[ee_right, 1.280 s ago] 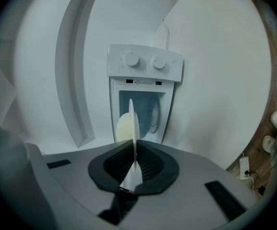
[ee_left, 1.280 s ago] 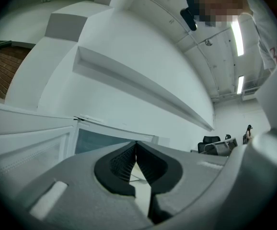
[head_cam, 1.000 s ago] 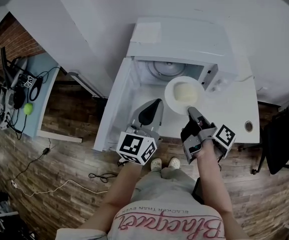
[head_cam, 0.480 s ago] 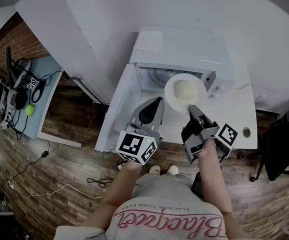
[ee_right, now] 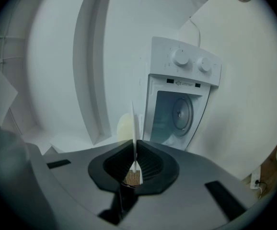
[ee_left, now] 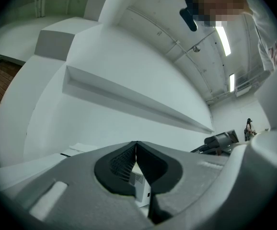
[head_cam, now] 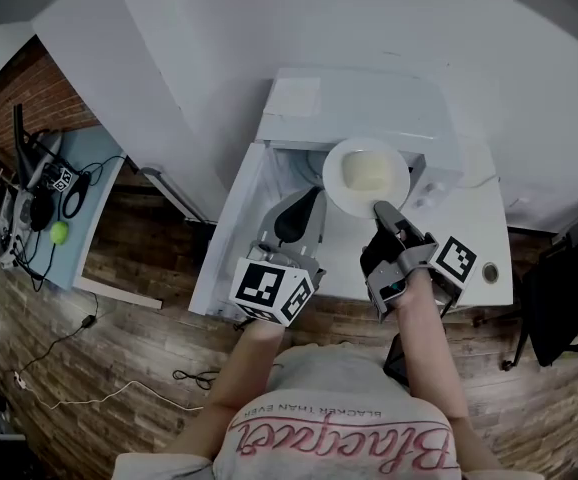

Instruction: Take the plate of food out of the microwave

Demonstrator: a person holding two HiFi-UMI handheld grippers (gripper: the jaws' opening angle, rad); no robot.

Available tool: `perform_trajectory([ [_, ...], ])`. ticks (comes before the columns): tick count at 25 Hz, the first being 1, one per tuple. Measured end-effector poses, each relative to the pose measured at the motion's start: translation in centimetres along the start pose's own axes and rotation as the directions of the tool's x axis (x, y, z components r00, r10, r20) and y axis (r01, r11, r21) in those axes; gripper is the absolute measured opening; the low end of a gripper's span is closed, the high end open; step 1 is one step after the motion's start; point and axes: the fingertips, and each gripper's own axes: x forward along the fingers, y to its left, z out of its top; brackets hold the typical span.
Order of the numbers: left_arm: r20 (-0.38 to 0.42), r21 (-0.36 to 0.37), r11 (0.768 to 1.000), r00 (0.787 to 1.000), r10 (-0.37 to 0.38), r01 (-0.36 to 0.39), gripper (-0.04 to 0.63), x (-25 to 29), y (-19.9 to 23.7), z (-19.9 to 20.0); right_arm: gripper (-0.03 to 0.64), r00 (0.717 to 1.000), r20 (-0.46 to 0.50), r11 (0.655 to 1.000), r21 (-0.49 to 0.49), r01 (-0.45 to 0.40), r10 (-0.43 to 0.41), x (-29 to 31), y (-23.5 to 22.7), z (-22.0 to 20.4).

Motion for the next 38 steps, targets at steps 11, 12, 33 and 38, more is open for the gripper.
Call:
perform_trajectory([
  [11,0.043,0.026,0.999,0.999,-0.024,0.023,0.008,0.8,-0.7,1.6,0.023,0.998,-0.013,0.998,-0.001,-0.056,0.056,0.7,2.2,0.5],
  [12,0.044,0.027,0.999,0.999,-0.028,0.027,0.008,0.9,-0.7,1.7,0.023,0.998,-0.013,0.998,-0.002,-0.059,0.059,0.7,2.4,0.4],
  [33,0.052,0.014,0.998,0.996,-0.067,0.067,0.008,1.0,-1.0,2.0,0.021,0.999,0.011,0.998,-0.023,-0.051,0.052,0.1,3.1,0.5],
  [38,0.05,0.009,0.998,0.996,-0.069,0.069,0.008,0.9,-1.1,1.9,0.021,0.999,0.009,0.998,-0.026,-0.05,0.05,-0.1,3.1,0.5],
])
